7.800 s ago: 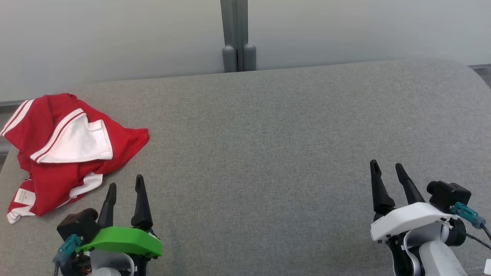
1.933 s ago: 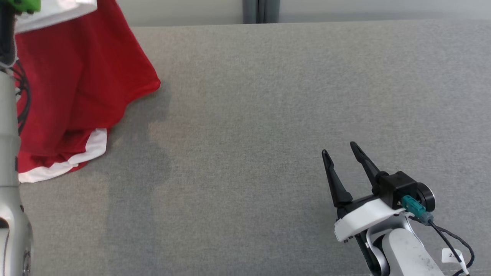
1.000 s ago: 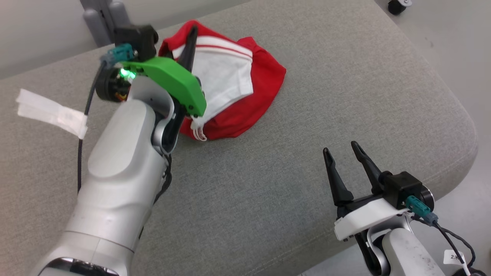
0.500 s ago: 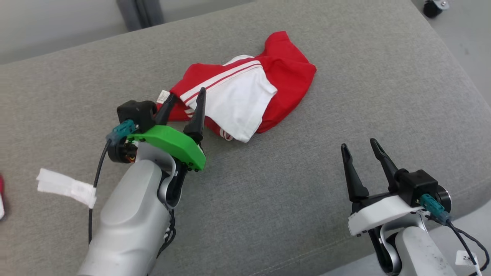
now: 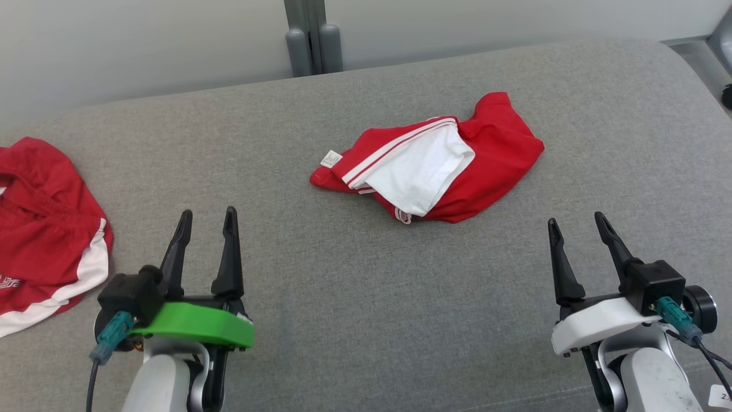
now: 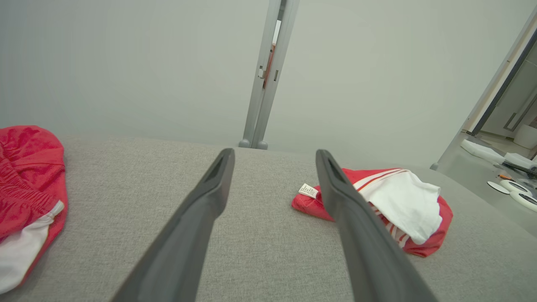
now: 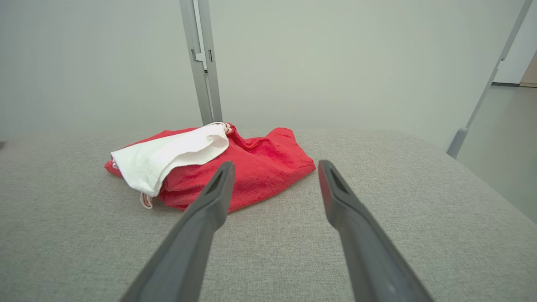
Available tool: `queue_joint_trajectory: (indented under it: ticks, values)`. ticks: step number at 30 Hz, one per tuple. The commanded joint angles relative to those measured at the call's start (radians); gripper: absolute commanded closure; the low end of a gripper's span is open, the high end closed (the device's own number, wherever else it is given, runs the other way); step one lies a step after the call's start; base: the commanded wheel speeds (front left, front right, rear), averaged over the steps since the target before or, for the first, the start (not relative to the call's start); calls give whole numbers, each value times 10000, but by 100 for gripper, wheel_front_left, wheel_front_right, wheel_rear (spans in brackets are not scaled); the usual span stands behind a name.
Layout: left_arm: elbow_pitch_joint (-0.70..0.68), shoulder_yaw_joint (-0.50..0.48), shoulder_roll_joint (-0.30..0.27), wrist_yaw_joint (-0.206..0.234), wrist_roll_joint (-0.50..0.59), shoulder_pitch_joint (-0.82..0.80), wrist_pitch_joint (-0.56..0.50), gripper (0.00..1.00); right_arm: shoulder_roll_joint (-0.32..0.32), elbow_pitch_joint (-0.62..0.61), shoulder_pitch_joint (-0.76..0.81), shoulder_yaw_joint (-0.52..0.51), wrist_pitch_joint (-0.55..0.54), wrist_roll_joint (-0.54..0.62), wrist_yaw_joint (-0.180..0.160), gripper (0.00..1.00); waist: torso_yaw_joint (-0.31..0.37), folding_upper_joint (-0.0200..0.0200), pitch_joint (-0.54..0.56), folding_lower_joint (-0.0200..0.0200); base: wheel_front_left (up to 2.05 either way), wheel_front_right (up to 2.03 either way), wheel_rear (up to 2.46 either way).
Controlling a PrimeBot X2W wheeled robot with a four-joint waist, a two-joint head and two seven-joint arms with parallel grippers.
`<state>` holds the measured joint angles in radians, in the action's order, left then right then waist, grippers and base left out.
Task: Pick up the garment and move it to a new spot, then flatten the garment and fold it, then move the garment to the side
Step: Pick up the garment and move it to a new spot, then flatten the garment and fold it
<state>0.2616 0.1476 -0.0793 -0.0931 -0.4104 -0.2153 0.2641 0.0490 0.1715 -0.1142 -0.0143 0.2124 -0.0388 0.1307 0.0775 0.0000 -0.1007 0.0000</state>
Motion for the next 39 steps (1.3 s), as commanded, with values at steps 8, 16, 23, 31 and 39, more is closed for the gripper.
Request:
queue_joint_trajectory:
  ticks: [8, 16, 23, 31, 39]
  values:
    - [80, -666, 97, -244, 712, 1230, 4, 0, 24, 245, 233, -158, 51, 226, 1, 0, -339, 0, 669, 0, 0, 0, 0]
    - [114, -1094, 152, -337, 947, 1645, 5, 0, 24, 407, 396, -140, 23, 160, 1, 0, -387, 0, 852, 0, 0, 0, 0]
    - [77, -1223, 208, -379, 999, 1673, 5, 0, 24, 380, 437, -16, -82, 90, 1, 0, -449, 0, 844, 0, 0, 0, 0]
    - [27, -1239, 255, -374, 1035, 1566, 5, 0, 14, 143, -556, 640, -954, 491, 1, 0, -666, 0, 444, 0, 0, 0, 0]
    - [-102, -890, 281, -375, 638, 1016, 6, 0, 27, 1721, -3169, 2392, -3250, 964, 0, 0, -1634, 0, -242, 0, 0, 0, 0]
